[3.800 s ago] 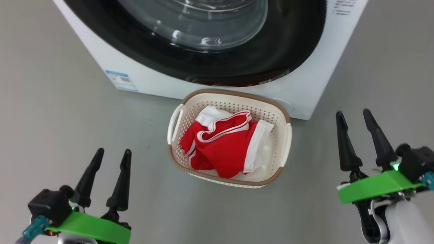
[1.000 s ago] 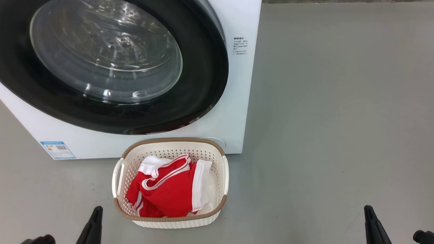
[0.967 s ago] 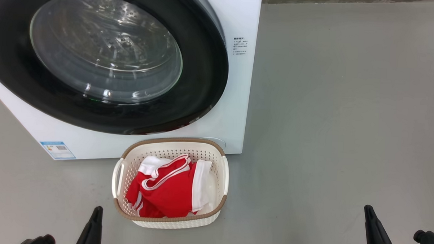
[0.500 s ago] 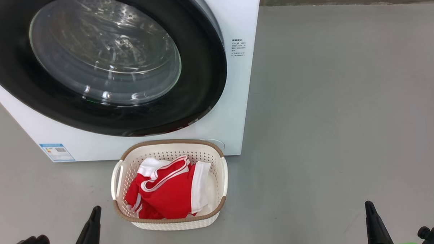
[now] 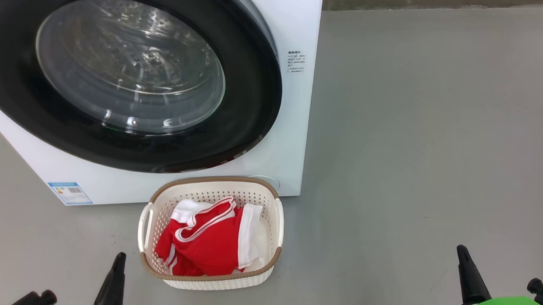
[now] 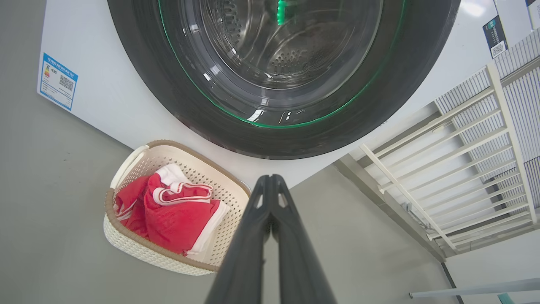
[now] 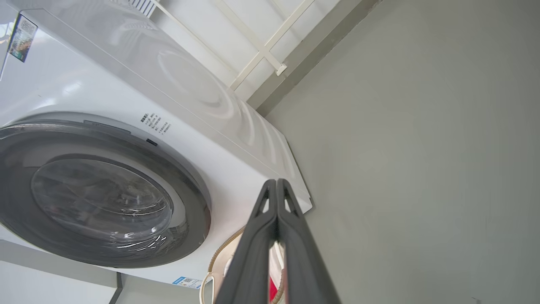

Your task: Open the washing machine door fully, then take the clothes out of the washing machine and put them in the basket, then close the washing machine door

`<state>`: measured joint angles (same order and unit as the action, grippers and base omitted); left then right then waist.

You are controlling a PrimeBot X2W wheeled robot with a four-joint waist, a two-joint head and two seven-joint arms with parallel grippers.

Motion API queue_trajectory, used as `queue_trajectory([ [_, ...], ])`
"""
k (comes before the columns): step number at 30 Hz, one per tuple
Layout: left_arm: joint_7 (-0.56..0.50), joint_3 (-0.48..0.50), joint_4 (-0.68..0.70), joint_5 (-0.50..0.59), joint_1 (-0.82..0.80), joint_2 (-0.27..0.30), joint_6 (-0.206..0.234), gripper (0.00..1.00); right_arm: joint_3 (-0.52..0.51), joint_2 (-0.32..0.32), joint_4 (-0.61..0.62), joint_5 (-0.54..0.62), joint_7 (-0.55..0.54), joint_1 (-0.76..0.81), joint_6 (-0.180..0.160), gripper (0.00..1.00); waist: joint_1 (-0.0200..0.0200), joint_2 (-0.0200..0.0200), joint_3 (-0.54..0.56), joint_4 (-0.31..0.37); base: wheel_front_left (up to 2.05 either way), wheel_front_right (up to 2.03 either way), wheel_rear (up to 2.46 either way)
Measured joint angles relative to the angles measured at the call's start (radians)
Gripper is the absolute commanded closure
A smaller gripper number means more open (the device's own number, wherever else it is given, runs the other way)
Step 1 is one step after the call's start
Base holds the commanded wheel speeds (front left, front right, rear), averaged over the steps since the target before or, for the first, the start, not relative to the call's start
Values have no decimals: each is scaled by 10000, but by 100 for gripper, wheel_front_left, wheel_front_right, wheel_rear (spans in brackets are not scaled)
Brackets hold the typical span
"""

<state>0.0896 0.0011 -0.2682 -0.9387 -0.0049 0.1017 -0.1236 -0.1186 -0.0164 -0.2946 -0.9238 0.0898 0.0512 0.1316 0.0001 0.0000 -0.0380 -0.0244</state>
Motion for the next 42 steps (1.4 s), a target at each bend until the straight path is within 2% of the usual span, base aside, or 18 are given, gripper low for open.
queue_trajectory([
  [42,-1156,426,2,-4008,-267,-324,0,100,-59,-98,104,-4033,-1185,-606,-2,100,0,0,211,147,0,0,0],
])
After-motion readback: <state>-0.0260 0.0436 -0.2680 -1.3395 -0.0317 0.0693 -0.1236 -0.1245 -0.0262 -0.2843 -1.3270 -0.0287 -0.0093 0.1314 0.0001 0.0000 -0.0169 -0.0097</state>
